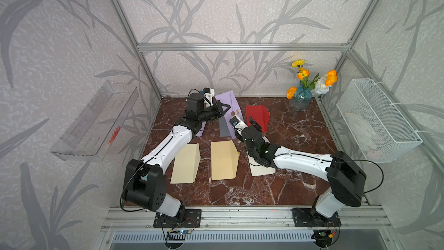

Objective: Open the envelope
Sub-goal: Open the envelope flap on the envelope.

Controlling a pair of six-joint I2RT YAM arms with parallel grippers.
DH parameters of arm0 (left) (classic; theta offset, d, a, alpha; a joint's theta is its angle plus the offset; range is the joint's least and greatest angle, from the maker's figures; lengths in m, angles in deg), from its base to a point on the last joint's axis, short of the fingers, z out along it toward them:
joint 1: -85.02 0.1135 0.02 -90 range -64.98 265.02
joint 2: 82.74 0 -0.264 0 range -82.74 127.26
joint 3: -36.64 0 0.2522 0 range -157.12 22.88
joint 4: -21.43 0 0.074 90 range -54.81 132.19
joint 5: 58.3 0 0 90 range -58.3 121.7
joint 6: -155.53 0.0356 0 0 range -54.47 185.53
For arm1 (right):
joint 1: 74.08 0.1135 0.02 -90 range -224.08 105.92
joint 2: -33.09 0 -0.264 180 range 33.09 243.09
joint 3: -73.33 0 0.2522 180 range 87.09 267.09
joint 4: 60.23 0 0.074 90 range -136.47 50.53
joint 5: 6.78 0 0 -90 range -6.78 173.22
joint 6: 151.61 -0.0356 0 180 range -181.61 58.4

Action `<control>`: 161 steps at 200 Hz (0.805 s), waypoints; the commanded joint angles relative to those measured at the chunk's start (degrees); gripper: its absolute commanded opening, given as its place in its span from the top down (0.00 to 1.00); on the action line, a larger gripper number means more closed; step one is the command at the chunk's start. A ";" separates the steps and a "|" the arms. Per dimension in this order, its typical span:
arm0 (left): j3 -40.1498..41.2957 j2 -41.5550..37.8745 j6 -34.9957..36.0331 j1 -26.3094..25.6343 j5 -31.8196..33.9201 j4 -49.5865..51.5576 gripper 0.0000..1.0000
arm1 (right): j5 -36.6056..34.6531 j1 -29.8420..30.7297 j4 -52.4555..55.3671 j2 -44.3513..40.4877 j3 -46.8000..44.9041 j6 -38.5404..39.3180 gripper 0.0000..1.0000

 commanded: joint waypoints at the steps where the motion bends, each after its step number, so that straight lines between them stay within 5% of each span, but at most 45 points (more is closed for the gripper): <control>1: -1.36 -2.34 0.57 -0.54 -1.10 2.13 1.00 | -2.78 0.08 -5.10 0.31 -0.02 2.02 0.33; 161: -1.80 -3.95 6.78 -2.30 1.16 8.19 1.00 | -4.43 0.63 -12.32 1.11 0.51 10.29 0.32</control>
